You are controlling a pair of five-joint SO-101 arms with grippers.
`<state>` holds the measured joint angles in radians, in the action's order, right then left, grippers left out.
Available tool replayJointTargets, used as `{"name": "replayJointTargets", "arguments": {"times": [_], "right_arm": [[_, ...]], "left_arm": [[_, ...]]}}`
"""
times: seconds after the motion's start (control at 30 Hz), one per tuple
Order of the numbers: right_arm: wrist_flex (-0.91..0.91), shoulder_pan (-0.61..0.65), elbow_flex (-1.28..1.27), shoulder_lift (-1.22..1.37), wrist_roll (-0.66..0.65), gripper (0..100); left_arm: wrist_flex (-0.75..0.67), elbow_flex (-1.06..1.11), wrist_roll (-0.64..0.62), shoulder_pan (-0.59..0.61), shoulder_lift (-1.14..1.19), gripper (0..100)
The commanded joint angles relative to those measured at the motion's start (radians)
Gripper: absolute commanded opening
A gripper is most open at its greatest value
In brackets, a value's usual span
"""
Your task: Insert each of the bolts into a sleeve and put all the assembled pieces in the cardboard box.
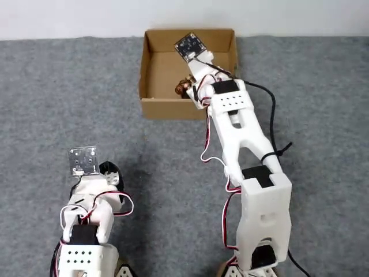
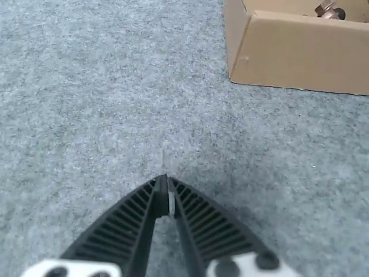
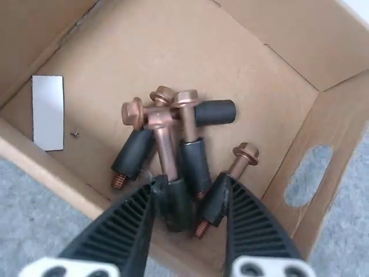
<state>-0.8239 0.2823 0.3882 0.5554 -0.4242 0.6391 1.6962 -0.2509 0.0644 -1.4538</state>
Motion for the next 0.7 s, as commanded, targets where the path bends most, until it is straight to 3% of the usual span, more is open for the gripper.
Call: {"name": "replayJointTargets", "arguments": {"times": [0.0,0.07,0.27,0.47,0.67], "right_arm": [[-0.01,-0.008,0.091,-0.021,-0.008,6.2],[-0.036,-0.008,0.124,-0.028,-0.006,0.5],[-0.176,0.001,0.155,-0.113,0.003,0.8],[-0.346,-0.002,0.155,-0.236,0.213,0.9],[-0.526,0.016,0.153,-0.36,0.342,0.9]], "left_arm": [[0.005,-0.007,-0.008,0.006,0.003,0],[0.005,-0.007,-0.008,0.006,0.003,0],[0.005,-0.007,-0.008,0.006,0.003,1],[0.006,-0.007,-0.012,0.006,0.0,1],[0.008,-0.007,-0.012,0.006,0.003,1]]}}
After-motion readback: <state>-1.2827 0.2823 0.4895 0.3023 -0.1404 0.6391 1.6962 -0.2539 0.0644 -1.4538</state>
